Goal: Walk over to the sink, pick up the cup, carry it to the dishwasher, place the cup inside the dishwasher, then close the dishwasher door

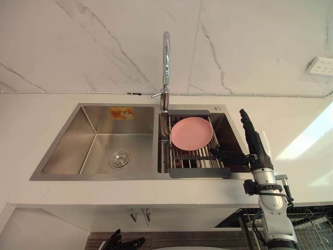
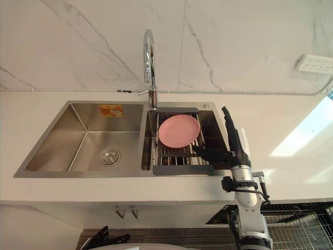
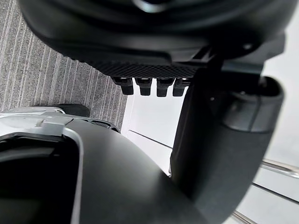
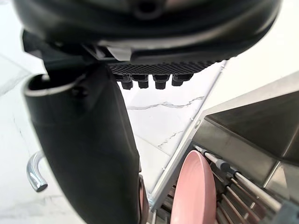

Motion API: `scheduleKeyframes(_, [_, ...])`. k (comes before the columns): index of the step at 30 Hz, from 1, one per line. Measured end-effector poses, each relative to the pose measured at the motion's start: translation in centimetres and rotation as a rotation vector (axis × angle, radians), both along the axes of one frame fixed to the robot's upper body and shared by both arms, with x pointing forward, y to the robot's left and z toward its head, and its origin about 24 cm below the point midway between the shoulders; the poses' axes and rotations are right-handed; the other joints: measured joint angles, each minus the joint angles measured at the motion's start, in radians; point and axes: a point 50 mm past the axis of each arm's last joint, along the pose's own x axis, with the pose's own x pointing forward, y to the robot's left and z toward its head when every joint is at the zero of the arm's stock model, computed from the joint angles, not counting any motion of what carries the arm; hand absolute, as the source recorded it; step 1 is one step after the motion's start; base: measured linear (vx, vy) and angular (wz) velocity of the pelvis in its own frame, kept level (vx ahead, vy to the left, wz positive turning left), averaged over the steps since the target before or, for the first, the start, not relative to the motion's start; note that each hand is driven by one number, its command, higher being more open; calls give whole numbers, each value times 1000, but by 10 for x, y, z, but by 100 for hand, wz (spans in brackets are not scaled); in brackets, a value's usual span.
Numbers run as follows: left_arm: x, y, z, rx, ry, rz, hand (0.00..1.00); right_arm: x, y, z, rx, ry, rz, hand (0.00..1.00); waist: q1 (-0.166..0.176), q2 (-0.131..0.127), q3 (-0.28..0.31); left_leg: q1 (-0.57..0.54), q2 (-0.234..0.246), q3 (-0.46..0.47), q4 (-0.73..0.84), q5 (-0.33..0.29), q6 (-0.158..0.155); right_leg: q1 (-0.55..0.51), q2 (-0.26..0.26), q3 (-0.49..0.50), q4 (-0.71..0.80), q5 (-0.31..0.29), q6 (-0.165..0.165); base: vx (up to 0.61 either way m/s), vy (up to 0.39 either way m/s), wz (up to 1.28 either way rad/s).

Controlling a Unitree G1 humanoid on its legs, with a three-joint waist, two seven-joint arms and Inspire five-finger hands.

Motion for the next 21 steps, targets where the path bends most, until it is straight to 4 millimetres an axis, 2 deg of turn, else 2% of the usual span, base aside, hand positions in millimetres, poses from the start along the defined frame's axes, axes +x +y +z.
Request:
scheduleKeyframes(6, [-1,0,-1,7,17,-19,100,10,-5,-3,-177,51,-11,100,1,0,0,16,-3,-1,-34,22,0,0,3,-4,-1,0,0,-17,-6,0])
scheduleKeyframes(21, [1,0,0,4,16,-26,100,30,-1,-16,-323,119,-18,100,19,-2,4,19,-12,-30,-61,44,6,1,4,-23,-4,0,0,-23,-12,4])
